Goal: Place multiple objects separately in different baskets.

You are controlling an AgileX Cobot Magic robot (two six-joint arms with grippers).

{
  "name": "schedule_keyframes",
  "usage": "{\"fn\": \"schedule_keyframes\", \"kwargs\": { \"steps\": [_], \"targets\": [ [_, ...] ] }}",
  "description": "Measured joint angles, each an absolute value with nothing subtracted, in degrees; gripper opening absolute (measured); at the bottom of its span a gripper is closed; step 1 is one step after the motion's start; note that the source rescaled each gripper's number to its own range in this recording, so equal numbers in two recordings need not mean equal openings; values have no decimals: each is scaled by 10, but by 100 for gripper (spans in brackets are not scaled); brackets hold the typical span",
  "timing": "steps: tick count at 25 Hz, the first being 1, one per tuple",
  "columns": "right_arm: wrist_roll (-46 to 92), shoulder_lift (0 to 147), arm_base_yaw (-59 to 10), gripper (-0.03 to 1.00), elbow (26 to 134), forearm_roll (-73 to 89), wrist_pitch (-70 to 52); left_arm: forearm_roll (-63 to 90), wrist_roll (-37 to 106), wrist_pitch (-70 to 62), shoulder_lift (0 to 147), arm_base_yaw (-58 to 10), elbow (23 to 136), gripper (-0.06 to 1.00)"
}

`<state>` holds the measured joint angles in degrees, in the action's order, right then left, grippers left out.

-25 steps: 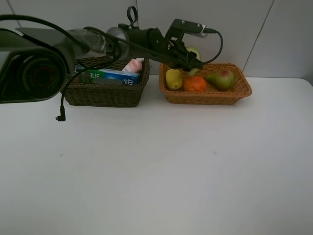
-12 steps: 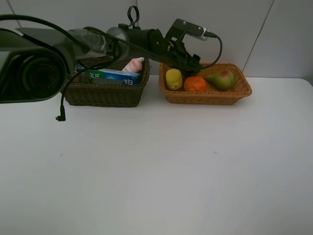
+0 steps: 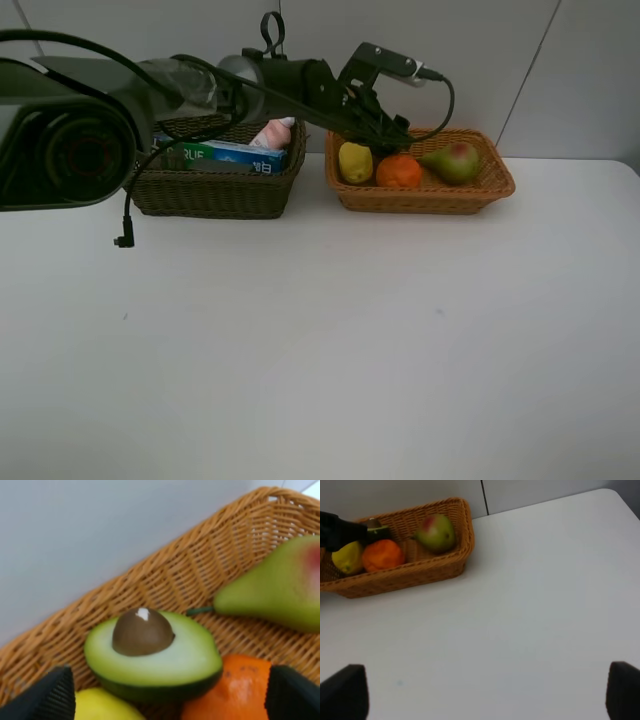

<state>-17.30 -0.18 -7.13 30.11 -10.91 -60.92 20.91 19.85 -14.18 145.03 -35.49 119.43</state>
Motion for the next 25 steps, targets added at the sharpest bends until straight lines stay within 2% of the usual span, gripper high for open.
{"fn": "schedule_keyframes", "kwargs": {
  "steps": [9,25],
  "targets": [
    [-173,-2,-71,100,301,-109,-609,204,198,-242,1410,-355,1194,100],
    [-173,-2,-71,100,301,-107,-609,117,177,-567,1315,-355,1196,100]
  ]
}}
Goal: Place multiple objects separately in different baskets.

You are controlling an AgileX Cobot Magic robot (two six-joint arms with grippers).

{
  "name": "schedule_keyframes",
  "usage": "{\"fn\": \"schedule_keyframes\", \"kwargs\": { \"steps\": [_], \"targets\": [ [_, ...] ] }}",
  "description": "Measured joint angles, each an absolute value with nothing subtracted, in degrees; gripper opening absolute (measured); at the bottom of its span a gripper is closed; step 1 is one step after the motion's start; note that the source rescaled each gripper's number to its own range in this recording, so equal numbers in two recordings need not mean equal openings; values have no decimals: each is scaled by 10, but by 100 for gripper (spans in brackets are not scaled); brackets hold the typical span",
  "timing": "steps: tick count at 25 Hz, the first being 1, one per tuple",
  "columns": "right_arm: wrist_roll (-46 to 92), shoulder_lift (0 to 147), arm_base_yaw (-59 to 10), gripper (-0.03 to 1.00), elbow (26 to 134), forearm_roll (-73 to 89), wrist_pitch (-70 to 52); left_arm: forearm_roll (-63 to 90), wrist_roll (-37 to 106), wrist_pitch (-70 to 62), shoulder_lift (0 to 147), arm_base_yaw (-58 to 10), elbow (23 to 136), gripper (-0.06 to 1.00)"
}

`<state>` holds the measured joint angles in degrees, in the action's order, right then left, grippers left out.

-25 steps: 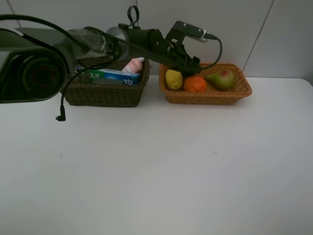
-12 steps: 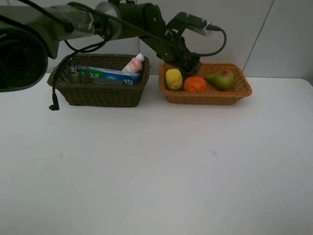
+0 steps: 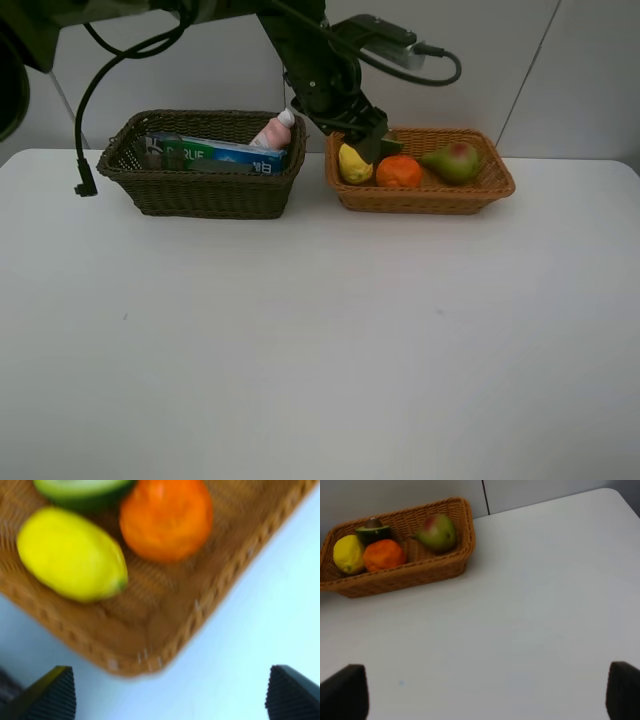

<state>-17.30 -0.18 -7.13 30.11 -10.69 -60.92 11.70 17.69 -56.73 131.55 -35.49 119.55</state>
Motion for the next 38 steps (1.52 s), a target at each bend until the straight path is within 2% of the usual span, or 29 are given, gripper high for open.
{"fn": "schedule_keyframes", "kwargs": {
  "steps": [7,17,26,38],
  "targets": [
    [-173,-2,-71,100,301,-107,-609,92,166,-684,1290,-355,1196,100],
    [-173,-2,-71,100,301,-107,-609,55,139,-695,1226,-354,1152,100],
    [-173,-2,-71,100,301,-107,-609,21,126,-695,1115,-354,978,100],
    [-173,-2,-71,100,301,-106,-609,21,123,-651,859,-354,694,100]
  ]
}}
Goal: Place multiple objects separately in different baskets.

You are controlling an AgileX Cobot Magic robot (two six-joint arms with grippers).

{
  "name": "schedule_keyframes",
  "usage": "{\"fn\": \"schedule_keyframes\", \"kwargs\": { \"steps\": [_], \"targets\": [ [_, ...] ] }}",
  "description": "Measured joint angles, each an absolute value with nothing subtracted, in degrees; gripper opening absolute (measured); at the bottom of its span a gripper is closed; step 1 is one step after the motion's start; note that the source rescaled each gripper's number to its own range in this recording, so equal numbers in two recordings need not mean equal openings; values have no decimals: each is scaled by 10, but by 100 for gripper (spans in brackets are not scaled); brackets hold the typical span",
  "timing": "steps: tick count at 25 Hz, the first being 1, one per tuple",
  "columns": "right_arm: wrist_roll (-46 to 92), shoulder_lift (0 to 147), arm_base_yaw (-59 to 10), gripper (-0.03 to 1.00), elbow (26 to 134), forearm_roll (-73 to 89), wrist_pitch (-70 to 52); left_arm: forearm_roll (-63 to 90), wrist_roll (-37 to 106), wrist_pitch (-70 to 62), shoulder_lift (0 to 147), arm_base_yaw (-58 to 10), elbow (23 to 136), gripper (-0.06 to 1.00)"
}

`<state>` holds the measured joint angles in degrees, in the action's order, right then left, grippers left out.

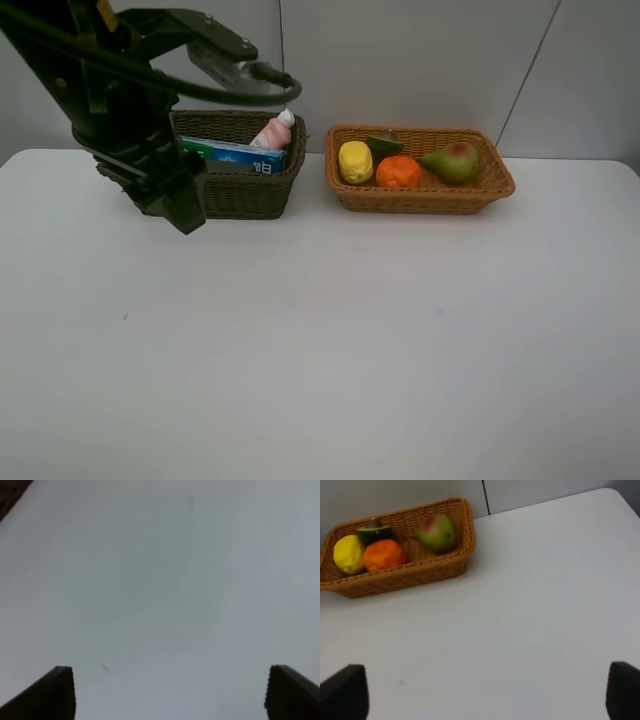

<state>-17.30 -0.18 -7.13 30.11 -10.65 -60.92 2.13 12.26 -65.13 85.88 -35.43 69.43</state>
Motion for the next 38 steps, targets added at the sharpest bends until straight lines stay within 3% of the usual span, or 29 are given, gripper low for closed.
{"fn": "schedule_keyframes", "kwargs": {
  "steps": [24,38],
  "targets": [
    [-173,-2,-71,100,301,-105,-609,6,34,-647,447,-350,333,100],
    [-173,-2,-71,100,301,-105,-609,39,33,-618,235,-158,241,100]
  ]
}}
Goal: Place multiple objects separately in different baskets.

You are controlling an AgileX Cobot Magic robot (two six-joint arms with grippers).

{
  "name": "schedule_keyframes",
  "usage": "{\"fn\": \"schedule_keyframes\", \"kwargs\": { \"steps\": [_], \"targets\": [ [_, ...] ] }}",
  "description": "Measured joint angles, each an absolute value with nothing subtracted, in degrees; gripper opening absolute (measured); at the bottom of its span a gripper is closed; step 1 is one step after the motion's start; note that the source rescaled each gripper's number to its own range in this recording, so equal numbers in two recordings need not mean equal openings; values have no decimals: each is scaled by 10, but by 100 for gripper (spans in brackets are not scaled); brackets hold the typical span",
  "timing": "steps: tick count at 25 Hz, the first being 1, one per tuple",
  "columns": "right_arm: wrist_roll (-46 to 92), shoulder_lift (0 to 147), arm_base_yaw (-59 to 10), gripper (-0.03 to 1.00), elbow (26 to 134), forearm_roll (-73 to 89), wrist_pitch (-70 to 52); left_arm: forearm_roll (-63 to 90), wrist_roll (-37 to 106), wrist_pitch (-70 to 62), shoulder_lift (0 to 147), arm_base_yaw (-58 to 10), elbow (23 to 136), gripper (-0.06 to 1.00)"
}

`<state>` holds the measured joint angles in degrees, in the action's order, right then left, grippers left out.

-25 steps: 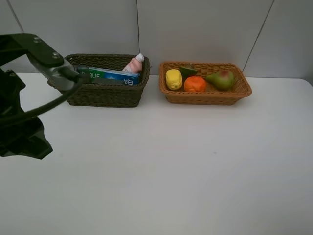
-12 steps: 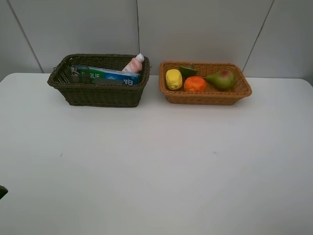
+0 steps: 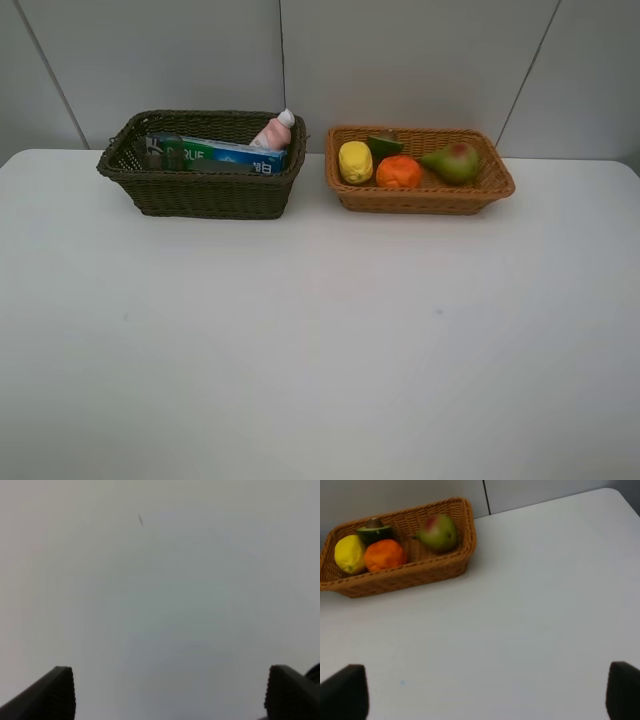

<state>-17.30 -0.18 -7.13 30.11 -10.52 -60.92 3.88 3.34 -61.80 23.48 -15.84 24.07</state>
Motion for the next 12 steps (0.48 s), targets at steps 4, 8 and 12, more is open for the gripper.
{"fn": "schedule_keyframes", "kwargs": {
  "steps": [4,8,12],
  "targets": [
    [-173,-2,-71,100,301,-105,-609,39,33,-618,170,-114,241,100],
    [-173,-2,-71,100,301,-105,-609,39,33,-618,108,-77,241,100],
    [-173,-2,-71,100,301,-105,-609,39,33,-618,49,-49,240,100]
  ]
}}
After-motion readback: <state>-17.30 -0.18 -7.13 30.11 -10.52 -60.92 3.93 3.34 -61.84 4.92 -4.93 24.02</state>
